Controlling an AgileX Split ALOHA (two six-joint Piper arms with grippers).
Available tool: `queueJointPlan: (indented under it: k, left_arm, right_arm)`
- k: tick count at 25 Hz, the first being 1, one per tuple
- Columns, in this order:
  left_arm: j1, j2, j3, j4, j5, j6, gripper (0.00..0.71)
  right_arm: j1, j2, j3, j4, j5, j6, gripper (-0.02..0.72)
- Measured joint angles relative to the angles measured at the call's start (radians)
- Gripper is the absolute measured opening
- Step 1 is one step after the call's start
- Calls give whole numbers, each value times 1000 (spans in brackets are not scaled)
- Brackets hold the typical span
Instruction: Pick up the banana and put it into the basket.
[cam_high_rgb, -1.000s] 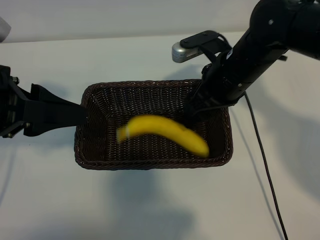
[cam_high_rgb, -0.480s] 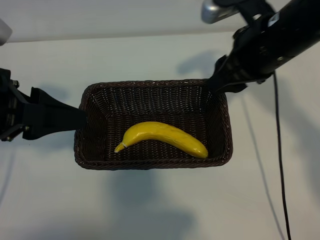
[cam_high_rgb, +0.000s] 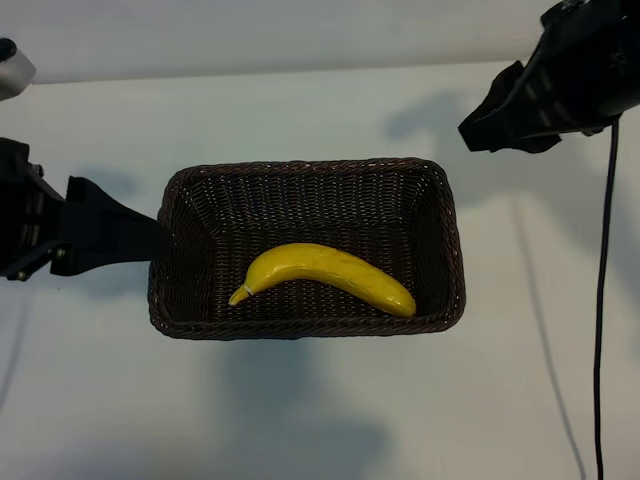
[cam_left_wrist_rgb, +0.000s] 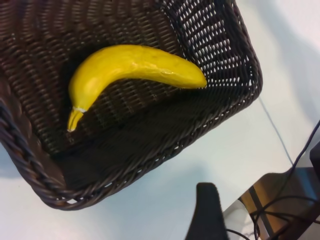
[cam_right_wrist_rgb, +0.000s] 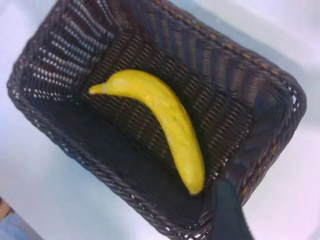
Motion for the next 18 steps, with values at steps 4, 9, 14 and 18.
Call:
queueJointPlan:
  k: [4,9,14,18]
  left_arm:
    - [0,0,0,5,-23,1,566]
    - [0,0,0,5,-38,1,566]
    - [0,0,0,5,-62,1,566]
    - [0,0,0,5,-64,16,566]
  right_arm:
    - [0,-1,0,-26,0,13,445]
    - [-1,-1,0,-56,-1,40,445]
    - [-1,-1,0,-48,1,44,445]
    - [-1,-1,0,-48,3,47,445]
